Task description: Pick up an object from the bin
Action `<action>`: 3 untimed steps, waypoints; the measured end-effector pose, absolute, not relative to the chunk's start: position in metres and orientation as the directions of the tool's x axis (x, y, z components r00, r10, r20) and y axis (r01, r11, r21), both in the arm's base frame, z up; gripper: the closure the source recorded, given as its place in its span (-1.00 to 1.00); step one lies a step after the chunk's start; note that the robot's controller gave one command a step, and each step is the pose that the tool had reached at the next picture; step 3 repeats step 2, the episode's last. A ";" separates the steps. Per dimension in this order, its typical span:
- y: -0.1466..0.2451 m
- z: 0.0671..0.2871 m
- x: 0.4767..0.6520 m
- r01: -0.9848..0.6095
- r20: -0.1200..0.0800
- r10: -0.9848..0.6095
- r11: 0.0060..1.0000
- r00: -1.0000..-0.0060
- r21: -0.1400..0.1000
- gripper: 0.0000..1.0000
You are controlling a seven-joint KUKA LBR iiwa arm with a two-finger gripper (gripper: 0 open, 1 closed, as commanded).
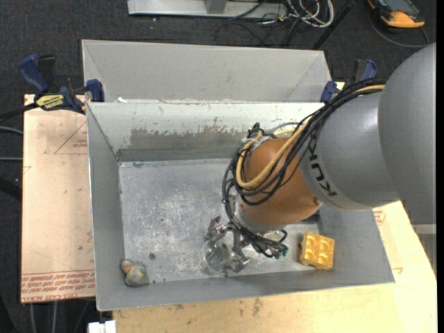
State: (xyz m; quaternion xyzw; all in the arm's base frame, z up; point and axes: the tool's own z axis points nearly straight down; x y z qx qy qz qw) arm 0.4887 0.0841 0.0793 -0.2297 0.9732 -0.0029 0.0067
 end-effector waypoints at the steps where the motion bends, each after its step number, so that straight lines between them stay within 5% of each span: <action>1: 0.084 0.082 0.488 -0.447 -0.007 -0.447 0.895 -0.895 -0.006 1.00; 3: 0.085 0.096 0.485 -0.446 0.000 -0.446 0.895 -0.895 0.000 1.00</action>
Offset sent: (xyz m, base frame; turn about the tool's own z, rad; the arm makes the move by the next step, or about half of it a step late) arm 0.0000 0.0001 0.0513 0.0000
